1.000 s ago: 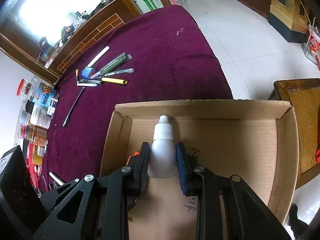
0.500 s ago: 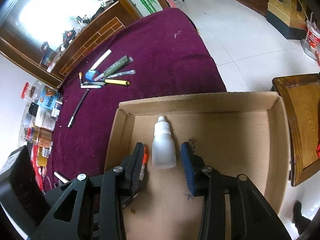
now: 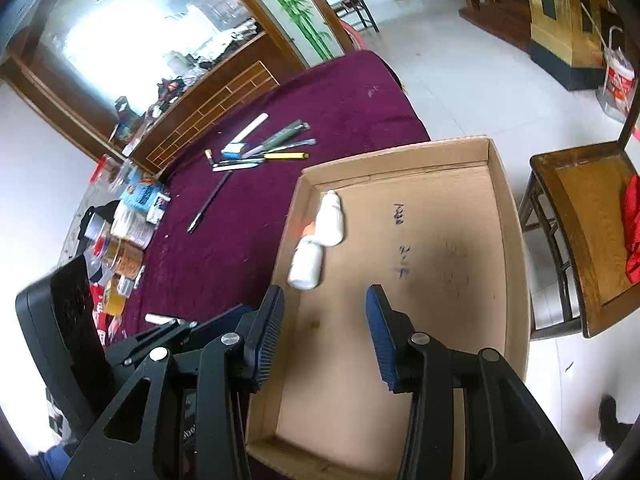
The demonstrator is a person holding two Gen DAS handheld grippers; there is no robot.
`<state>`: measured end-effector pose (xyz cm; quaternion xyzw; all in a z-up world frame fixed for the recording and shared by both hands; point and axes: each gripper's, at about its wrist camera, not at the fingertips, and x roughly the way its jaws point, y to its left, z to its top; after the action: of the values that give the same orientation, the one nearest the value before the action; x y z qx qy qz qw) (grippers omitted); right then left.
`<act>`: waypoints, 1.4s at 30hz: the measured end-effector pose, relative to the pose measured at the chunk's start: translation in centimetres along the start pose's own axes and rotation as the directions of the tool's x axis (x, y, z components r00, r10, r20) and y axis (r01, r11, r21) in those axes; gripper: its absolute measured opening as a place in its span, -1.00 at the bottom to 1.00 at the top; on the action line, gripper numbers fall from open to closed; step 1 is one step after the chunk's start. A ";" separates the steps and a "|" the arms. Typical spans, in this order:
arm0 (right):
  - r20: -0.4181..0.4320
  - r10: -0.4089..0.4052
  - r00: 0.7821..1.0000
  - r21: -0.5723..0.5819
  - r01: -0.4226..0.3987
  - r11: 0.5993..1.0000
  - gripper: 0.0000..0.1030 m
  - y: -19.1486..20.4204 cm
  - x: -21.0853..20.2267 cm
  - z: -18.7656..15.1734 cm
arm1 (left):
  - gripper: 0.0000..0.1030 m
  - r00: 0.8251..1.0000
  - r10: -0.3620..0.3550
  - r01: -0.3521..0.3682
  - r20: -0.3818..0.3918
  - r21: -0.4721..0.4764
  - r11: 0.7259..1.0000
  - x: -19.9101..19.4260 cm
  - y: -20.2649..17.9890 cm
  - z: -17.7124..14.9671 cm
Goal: Organize rigid objects
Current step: 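Lower both bottles into the tray and open both grippers, then move left tool to black tape roll while right tool approaches white charger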
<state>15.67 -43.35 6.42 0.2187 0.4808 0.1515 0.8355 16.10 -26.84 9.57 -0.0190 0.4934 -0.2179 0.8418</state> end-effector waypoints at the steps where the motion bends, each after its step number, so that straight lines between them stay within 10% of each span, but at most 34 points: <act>1: 0.008 0.008 1.000 -0.002 -0.008 1.000 -0.26 0.4 -0.4 -0.4 | -0.51 1.000 -0.008 0.008 0.009 0.004 1.000 -0.6 -0.1 -0.3; 24: -0.090 0.046 0.995 0.006 -0.046 0.999 -0.26 7.1 -0.5 -11.5 | -0.51 0.999 -0.037 0.038 0.039 -0.030 0.999 -9.4 3.8 -9.2; 42: -0.179 0.071 0.981 -0.110 -0.091 0.990 -0.25 14.3 3.1 -13.6 | -0.51 0.998 0.059 -0.048 0.023 -0.337 0.940 -13.1 15.4 -16.9</act>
<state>4.76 -26.66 5.46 0.1742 0.5331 0.2322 0.7947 1.83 -4.78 7.91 -0.1524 0.5097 -0.1074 0.8399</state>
